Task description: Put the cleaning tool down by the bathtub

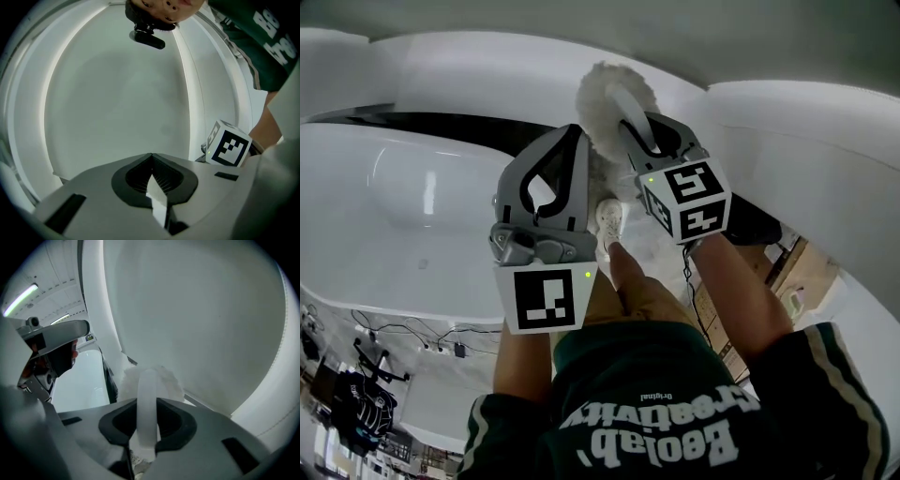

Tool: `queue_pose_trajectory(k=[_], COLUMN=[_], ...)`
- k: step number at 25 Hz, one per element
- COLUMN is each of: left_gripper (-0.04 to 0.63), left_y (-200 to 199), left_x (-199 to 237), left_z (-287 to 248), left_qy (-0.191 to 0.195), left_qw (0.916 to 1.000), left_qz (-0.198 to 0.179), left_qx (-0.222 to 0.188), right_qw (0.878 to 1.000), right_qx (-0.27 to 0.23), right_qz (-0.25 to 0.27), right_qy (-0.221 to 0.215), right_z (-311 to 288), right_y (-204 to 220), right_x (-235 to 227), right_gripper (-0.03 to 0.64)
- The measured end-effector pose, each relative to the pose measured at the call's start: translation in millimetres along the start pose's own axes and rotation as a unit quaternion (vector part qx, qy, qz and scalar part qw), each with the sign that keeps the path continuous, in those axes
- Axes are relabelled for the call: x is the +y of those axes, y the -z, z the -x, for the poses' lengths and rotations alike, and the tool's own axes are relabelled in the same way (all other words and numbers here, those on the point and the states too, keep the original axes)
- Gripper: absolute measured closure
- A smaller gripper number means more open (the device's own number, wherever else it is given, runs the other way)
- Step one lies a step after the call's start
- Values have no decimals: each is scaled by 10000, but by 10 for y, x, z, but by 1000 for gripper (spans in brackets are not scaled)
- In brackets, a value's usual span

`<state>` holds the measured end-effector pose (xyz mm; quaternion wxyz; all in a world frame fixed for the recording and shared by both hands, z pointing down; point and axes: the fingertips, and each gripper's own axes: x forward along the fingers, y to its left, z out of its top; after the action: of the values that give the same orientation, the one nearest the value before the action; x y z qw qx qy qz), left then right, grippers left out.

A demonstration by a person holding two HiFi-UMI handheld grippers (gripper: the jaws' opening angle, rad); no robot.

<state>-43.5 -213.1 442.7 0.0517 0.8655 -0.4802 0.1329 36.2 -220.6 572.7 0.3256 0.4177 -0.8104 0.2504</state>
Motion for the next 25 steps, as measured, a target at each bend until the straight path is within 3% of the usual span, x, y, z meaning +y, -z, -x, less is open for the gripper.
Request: queue_pose_trajectory(k=[5, 18, 25], left_gripper=[586, 586, 586], left_y=[323, 948, 980], left_x=[351, 770, 819], left_z=[-101, -28, -4], left_qy=[-33, 16, -5], left_qw=[9997, 9970, 9962], left_qz=[185, 532, 645], left_qx=[165, 557, 584], right_qw=[9993, 9953, 9941], right_qx=[339, 936, 1064], right_qz=[121, 237, 181], right_qy=[-61, -37, -75], right_z=[-612, -1520, -1694], right_y=[62, 304, 400], right_x=[26, 108, 146], right_gripper=[523, 522, 522])
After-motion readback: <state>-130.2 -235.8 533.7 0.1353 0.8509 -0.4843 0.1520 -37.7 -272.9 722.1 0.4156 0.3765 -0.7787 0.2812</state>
